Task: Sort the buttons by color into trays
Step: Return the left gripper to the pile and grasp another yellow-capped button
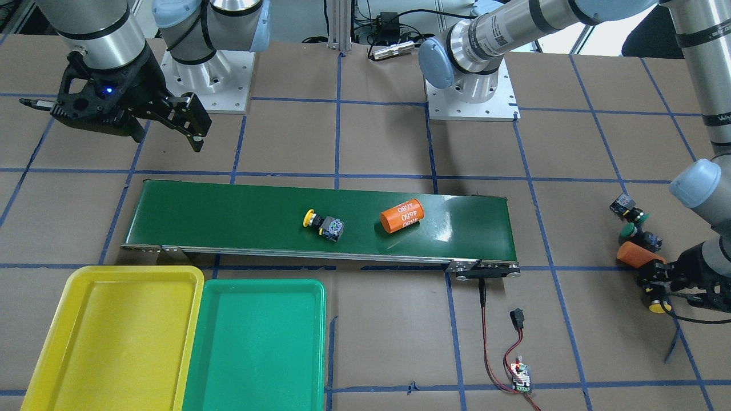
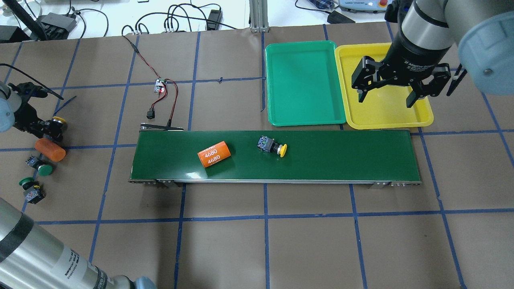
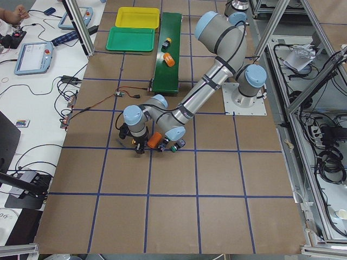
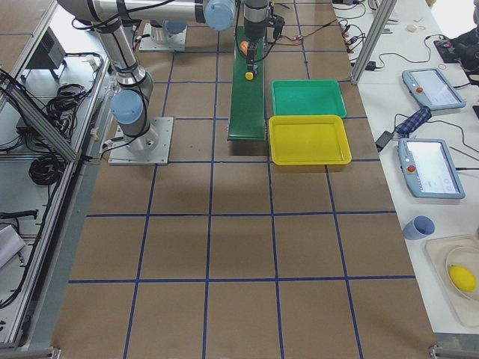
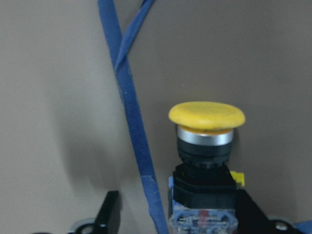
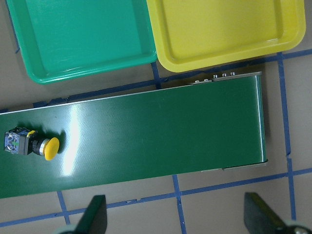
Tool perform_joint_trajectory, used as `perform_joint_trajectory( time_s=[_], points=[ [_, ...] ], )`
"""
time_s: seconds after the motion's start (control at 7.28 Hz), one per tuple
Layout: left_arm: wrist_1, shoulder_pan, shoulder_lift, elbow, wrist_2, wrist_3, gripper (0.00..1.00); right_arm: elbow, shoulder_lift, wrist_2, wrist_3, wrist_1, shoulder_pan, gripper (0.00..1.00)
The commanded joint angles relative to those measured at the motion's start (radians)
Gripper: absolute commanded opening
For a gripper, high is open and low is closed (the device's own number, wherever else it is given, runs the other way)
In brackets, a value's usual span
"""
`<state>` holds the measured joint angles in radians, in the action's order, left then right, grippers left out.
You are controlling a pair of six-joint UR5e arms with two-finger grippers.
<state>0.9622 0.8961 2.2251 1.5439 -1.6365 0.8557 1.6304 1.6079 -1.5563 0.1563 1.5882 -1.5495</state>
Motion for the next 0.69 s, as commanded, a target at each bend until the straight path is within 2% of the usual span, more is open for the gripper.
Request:
perform_joint_trajectory(
  time_s=[0.0,0.27,0.41,0.55],
  points=[
    [0.007,0.009,-0.024,-0.002,0.013,-0.012,0.0,-0.011,0.001,0.007,0.012,0.004,-0.004,1.0],
    [0.012,0.041,-0.071,0.011,0.085,0.008,0.0,-0.018,0.0,0.008,0.005,0.004,-0.003,1.0],
    [0.022,0.123,-0.137,0.024,0.073,0.014,0.0,-0.017,-0.002,0.01,0.002,0.009,-0.001,1.0],
    [0.109,0.223,-0.197,0.054,0.048,0.075,0.0,-0.009,-0.002,-0.001,0.012,0.015,-0.006,1.0]
  ],
)
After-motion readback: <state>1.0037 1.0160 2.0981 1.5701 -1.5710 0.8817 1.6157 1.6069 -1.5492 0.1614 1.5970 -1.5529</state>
